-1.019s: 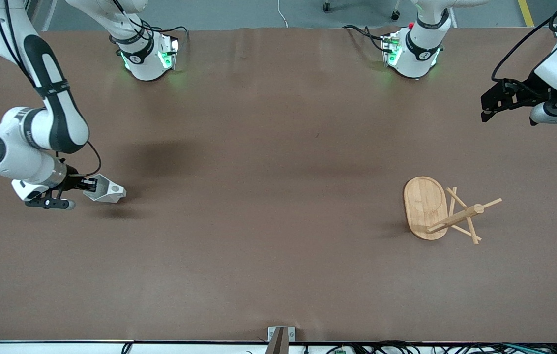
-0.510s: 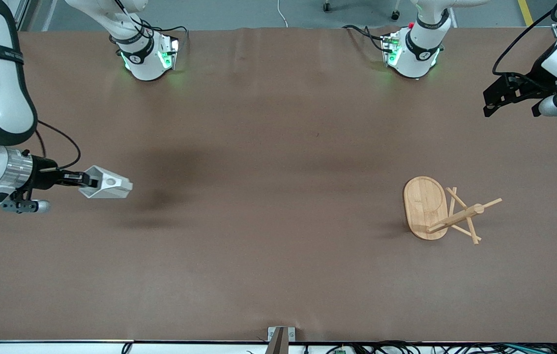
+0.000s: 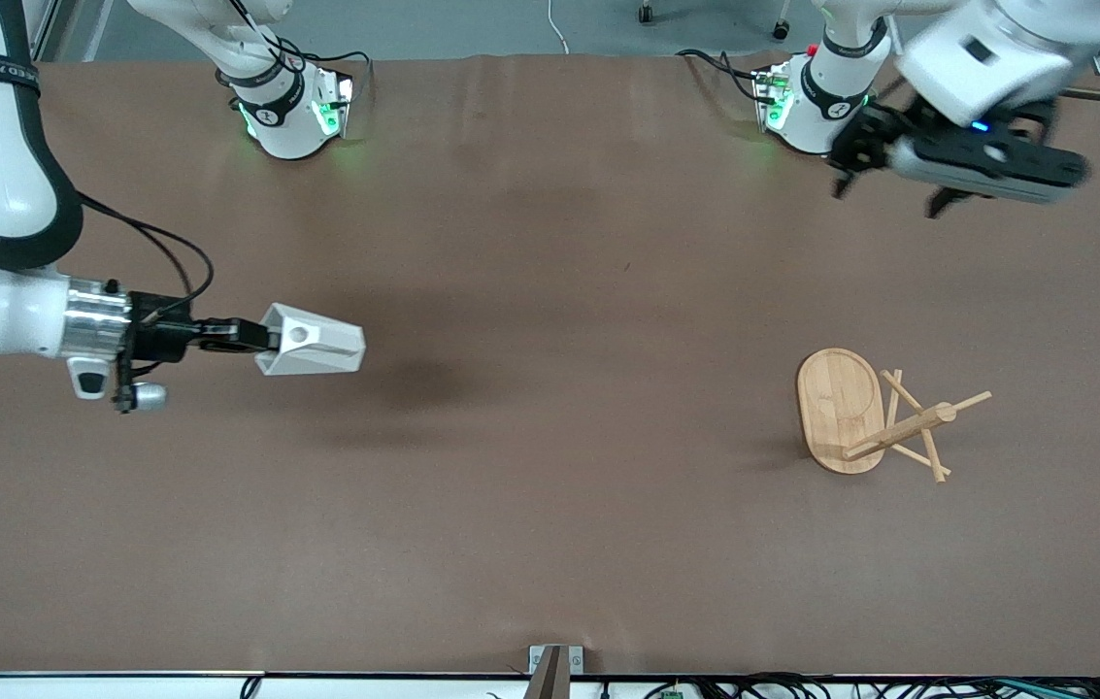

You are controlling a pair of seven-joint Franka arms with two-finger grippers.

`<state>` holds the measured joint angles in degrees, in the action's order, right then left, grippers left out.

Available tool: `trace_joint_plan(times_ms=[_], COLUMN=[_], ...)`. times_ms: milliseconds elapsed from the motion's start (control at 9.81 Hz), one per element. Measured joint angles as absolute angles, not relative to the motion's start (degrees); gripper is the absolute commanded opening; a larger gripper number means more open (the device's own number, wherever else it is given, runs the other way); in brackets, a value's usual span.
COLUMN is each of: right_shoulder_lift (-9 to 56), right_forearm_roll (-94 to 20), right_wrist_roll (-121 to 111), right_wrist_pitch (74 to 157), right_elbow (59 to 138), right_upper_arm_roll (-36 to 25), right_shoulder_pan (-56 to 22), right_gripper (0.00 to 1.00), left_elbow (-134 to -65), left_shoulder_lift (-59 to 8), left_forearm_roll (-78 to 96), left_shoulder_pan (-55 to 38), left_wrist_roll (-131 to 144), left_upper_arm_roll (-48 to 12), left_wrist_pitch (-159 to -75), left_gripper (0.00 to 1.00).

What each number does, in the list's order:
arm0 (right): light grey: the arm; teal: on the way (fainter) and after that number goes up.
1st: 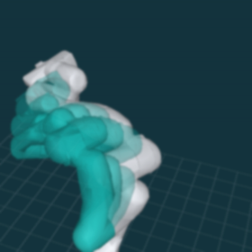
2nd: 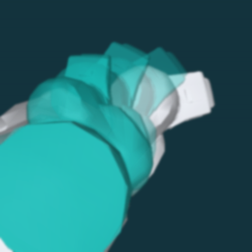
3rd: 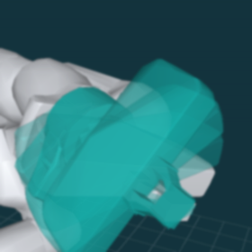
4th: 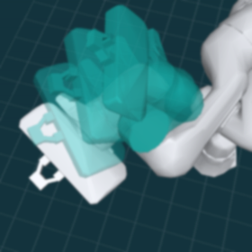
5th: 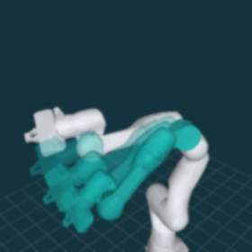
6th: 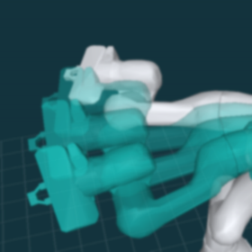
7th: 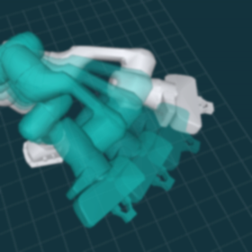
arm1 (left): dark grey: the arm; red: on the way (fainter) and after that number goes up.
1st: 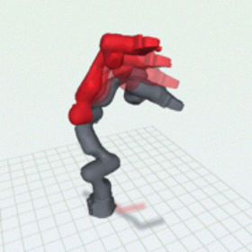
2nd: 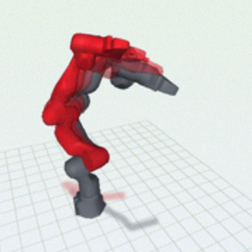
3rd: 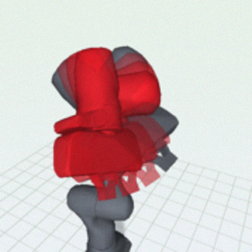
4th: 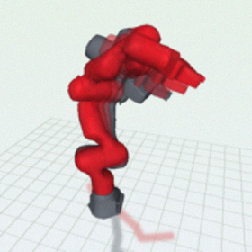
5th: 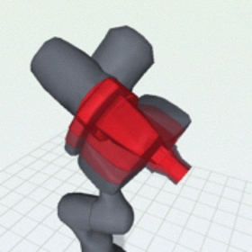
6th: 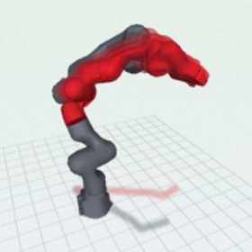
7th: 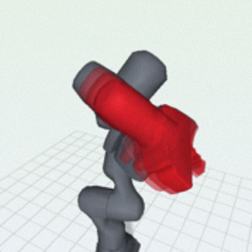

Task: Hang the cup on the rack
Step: 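Lift the white cup with the right gripper while the left gripper approaches, then grasp the white cup with the left gripper from the right gripper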

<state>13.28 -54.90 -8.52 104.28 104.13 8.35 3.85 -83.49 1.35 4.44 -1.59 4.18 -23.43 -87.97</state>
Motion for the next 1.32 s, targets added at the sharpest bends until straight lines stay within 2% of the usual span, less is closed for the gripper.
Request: trace_joint_plan(times_ms=[306, 611, 815, 1325], right_shoulder_lift=[13.43, 13.49, 13.55, 13.86], right_forearm_roll=[-68.63, -77.04, -77.42, -77.53], right_wrist_roll=[-8.51, -8.49, -8.46, -8.47], right_wrist_pitch=[113.65, 116.92, 114.78, 111.34], right_elbow=[106.09, 106.23, 106.69, 109.12], right_upper_arm_roll=[17.51, 25.02, 25.89, 27.42], right_shoulder_pan=[3.37, 3.09, 3.11, 3.24], right_gripper=[0.00, 0.00, 0.00, 0.00], left_elbow=[-82.47, -82.40, -81.15, -72.14], left_shoulder_lift=[-1.15, -5.67, -10.77, -21.24], left_forearm_roll=[5.44, 5.44, 5.29, 0.19], left_shoulder_pan=[-2.99, -3.55, -4.29, -9.61], left_wrist_roll=[1.82, -3.19, -12.46, -19.60], left_upper_arm_roll=[-32.69, -39.09, -40.43, -40.42], left_wrist_pitch=[-92.32, -102.18, -106.86, -107.57], left_gripper=[1.00, 1.00, 1.00, 1.00])
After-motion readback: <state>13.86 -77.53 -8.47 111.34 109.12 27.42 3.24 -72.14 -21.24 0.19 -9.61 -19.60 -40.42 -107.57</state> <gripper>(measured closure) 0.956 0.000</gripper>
